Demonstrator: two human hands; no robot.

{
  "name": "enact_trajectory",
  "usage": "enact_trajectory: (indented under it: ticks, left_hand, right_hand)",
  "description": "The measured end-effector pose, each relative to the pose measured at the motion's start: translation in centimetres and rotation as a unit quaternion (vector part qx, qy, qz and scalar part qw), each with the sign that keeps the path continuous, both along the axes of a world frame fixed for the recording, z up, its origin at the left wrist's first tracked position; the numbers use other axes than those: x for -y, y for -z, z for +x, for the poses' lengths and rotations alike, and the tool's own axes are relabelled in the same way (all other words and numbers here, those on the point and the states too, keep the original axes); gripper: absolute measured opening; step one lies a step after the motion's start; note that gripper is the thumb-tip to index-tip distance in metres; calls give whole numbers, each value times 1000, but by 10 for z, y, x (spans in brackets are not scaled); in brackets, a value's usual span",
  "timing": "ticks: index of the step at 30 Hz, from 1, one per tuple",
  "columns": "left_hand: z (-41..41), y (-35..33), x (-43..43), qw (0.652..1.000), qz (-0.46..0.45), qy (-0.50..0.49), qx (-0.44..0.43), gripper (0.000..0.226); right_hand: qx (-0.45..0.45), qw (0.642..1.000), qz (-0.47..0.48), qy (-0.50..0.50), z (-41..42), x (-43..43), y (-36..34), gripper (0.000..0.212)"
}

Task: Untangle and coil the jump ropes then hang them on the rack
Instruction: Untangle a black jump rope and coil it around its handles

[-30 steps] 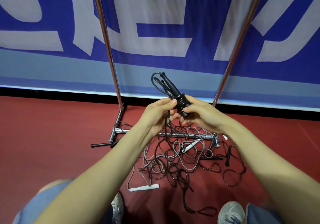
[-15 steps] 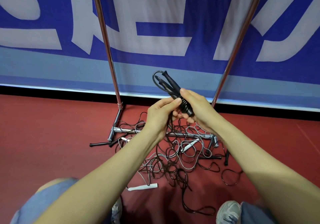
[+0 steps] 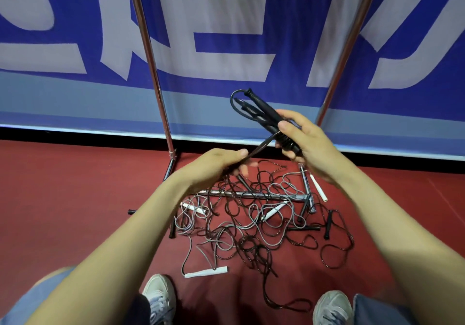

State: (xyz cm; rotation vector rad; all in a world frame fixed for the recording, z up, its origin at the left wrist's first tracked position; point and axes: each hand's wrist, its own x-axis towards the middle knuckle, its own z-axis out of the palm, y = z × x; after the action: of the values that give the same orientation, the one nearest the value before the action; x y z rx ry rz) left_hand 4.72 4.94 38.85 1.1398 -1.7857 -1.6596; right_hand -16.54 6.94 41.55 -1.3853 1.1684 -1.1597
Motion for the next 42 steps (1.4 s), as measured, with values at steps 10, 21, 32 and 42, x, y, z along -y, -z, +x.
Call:
enact_trajectory:
  ticks: [10, 21, 32, 42]
  left_hand:
    - [-11, 6, -5, 811, -499, -227, 204, 22]
    - [-15, 4, 5, 979, 23, -188, -73, 27]
    - [-3, 3, 3, 973, -86, -185, -108, 6]
    - [18, -2, 9, 982, -180, -54, 8, 10]
  right_hand:
    - [-108, 990, -17, 86, 0, 9, 13, 34]
    - [72, 995, 29, 66, 8, 8, 8, 18]
    - [147, 989, 25, -12, 10, -4, -7, 8]
    - [29, 968, 114, -220, 17, -20, 0, 15]
